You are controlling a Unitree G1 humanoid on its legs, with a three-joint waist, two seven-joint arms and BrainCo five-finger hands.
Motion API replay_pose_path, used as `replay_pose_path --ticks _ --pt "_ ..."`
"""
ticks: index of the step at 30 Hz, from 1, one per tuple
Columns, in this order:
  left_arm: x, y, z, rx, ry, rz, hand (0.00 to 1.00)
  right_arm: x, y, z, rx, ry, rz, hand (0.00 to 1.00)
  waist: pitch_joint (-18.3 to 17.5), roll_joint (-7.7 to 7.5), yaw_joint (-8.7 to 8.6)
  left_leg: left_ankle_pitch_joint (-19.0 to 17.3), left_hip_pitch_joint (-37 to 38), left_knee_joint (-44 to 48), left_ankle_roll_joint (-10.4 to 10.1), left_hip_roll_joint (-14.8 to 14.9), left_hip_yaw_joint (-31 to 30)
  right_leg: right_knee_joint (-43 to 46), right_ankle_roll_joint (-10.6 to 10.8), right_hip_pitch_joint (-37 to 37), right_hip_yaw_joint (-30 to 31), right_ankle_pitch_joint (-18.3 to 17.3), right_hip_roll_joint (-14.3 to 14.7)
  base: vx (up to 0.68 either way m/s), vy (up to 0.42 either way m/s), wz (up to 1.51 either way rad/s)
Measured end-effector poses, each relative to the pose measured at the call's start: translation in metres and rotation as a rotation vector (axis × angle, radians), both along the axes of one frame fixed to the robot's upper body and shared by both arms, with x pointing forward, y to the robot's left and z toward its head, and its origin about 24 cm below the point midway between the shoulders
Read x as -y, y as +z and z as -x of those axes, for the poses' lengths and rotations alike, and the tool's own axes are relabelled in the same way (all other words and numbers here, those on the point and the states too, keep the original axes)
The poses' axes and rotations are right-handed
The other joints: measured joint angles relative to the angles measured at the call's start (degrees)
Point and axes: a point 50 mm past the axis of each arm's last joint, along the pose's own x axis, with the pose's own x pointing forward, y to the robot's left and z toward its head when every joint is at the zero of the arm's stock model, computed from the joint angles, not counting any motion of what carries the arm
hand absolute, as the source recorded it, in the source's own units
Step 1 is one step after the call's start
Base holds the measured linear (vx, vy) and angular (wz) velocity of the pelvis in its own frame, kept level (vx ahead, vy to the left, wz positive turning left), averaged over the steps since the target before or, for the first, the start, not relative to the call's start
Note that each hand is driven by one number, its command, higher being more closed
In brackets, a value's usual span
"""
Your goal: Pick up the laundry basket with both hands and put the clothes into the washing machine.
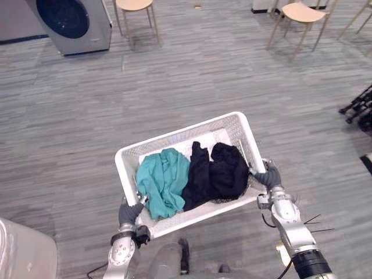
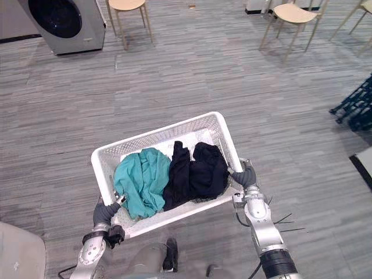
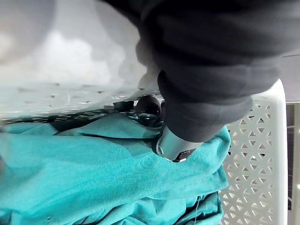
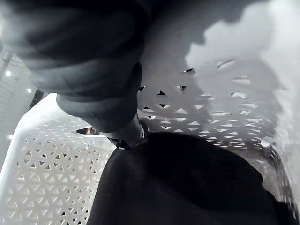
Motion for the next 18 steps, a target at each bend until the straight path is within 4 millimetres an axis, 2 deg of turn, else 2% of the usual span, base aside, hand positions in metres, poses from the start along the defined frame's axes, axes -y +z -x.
replay_pose_path --ticks 1,2,3,4,5,6,7,8,9,10,11,12,13,14,15,16,17,18 --pt "-0.004 -0.001 0.001 -0.015 -0.006 -0.018 1.00 -0.003 -0.008 0.001 -0.029 -0.005 -0.015 1.00 0.1 -0.08 0.15 -1.3 4.9 -2.8 0.4 -1.1 -0.5 12.2 -1.7 -3.2 -0.9 -0.7 -1.8 0.63 0.112 0.32" --pt "-0.008 -0.002 0.003 -0.029 -0.011 -0.039 1.00 -0.006 -0.014 0.003 -0.051 -0.008 -0.026 1.00 0.1 0.06 -0.03 -1.8 10.4 -6.5 0.4 -1.5 -1.2 19.1 -6.9 -5.4 -3.5 -2.5 -3.2 0.53 0.077 0.21" --pt "-0.009 -0.002 0.004 -0.030 -0.013 -0.045 1.00 -0.009 -0.015 0.003 -0.055 -0.007 -0.036 1.00 0.2 0.19 -0.19 -1.8 12.3 -7.9 0.5 -1.5 -1.7 19.4 -8.2 -6.2 -4.7 -3.0 -3.4 0.50 0.030 0.21" --pt "-0.011 0.000 0.003 -0.026 -0.016 -0.052 1.00 -0.010 -0.014 0.002 -0.053 0.000 -0.035 1.00 0.3 0.38 -0.68 -1.8 15.5 -10.4 0.5 -1.2 -2.8 17.9 -10.7 -8.4 -7.0 -4.4 -3.3 0.51 -0.043 0.30" --pt "-0.011 0.001 0.001 -0.019 -0.023 -0.058 1.00 -0.009 -0.012 0.001 -0.041 0.013 -0.029 1.00 0.5 0.81 -1.73 -1.8 18.3 -13.2 0.4 -0.4 -4.4 12.1 -13.1 -11.8 -9.0 -5.7 -2.3 0.61 -0.064 0.32" --pt "-0.010 0.002 0.000 -0.013 -0.027 -0.056 1.00 -0.007 -0.011 0.001 -0.037 0.013 -0.023 1.00 0.6 1.18 -1.98 -2.1 19.2 -13.9 0.0 0.2 -4.9 8.6 -13.3 -13.1 -9.4 -5.8 -1.5 0.61 -0.106 0.42" --pt "-0.007 0.004 -0.004 -0.002 -0.041 -0.054 1.00 -0.003 -0.010 0.001 -0.034 0.010 -0.013 1.00 1.0 1.91 -2.97 -2.8 20.5 -14.5 -1.3 1.7 -5.5 -2.2 -13.2 -15.6 -9.0 -3.6 0.3 0.40 -0.092 0.38" --pt "-0.006 0.004 -0.006 0.001 -0.048 -0.054 1.00 -0.001 -0.010 0.002 -0.036 0.006 -0.012 1.00 1.1 2.06 -3.49 -3.1 21.2 -14.5 -1.9 2.0 -6.0 -8.2 -12.6 -16.7 -8.3 -1.0 0.8 0.52 -0.141 0.54" --pt "-0.004 0.004 -0.007 -0.002 -0.061 -0.065 1.00 0.001 -0.011 0.003 -0.042 0.001 -0.008 1.00 1.0 1.65 -4.54 -4.1 23.1 -14.5 -3.8 2.1 -6.7 -21.2 -11.7 -17.1 -5.6 5.9 1.4 0.58 -0.183 0.50" --pt "-0.003 0.004 -0.007 -0.006 -0.071 -0.076 1.00 0.003 -0.013 0.005 -0.049 -0.001 -0.002 1.00 0.9 0.94 -4.67 -5.7 25.9 -14.5 -6.4 1.9 -6.9 -29.7 -11.5 -16.7 -2.8 11.7 1.3 0.62 -0.211 0.45" --pt "-0.003 0.004 -0.007 -0.009 -0.077 -0.082 1.00 0.003 -0.015 0.008 -0.059 -0.004 -0.002 1.00 0.7 0.35 -4.70 -6.6 27.7 -14.1 -7.7 1.7 -7.4 -29.9 -12.3 -16.8 -1.9 13.0 1.1 0.69 -0.258 0.47" --pt "0.002 0.000 -0.008 -0.019 -0.085 -0.074 1.00 0.009 -0.020 0.014 -0.081 -0.021 0.004 1.00 0.2 1.45 -4.92 -7.4 29.6 -11.7 -8.6 3.3 -9.4 -23.1 -13.1 -17.4 -1.3 20.4 1.4 0.71 -0.290 0.55" --pt "0.006 -0.003 -0.007 -0.031 -0.085 -0.064 1.00 0.013 -0.022 0.017 -0.101 -0.029 0.015 1.00 -0.8 3.40 -5.15 -6.9 26.6 -2.6 -9.3 5.6 -10.6 -16.8 -14.3 -18.3 -3.4 18.3 2.4 0.83 -0.355 0.55" --pt "0.009 -0.004 -0.007 -0.033 -0.087 -0.062 1.00 0.015 -0.021 0.016 -0.101 -0.030 0.025 1.00 -1.2 4.88 -5.06 -5.0 22.4 6.6 -10.5 7.7 -10.9 -15.4 -15.5 -17.7 -4.7 15.7 3.7 0.66 -0.294 0.29" --pt "0.011 -0.004 -0.008 -0.031 -0.086 -0.058 1.00 0.017 -0.018 0.013 -0.092 -0.027 0.035 1.00 -0.7 6.53 -4.35 3.2 16.2 20.1 -10.8 10.9 -10.4 -15.4 -16.7 -15.1 -5.9 13.7 5.6 0.77 -0.323 -0.03" --pt "0.013 -0.006 -0.008 -0.039 -0.082 -0.050 1.00 0.017 -0.017 0.011 -0.089 -0.028 0.035 1.00 -0.1 7.60 -2.67 7.4 10.2 33.8 -11.0 15.2 -8.8 -17.6 -17.7 -10.7 -6.9 12.4 7.7 0.63 -0.248 -0.08" --pt "0.013 -0.006 -0.007 -0.042 -0.079 -0.048 1.00 0.017 -0.017 0.011 -0.087 -0.036 0.030 1.00 0.3 7.85 -2.32 6.0 6.2 41.7 -9.1 17.6 -7.2 -20.0 -18.3 -6.6 -7.5 11.7 8.9 0.63 -0.227 -0.07" --pt "0.012 -0.007 -0.006 -0.044 -0.078 -0.048 1.00 0.017 -0.016 0.011 -0.085 -0.040 0.029 1.00 0.6 7.45 -1.55 5.2 3.9 44.4 -7.7 18.0 -5.9 -21.9 -18.5 -3.8 -7.4 11.4 9.1 0.60 -0.153 0.04"
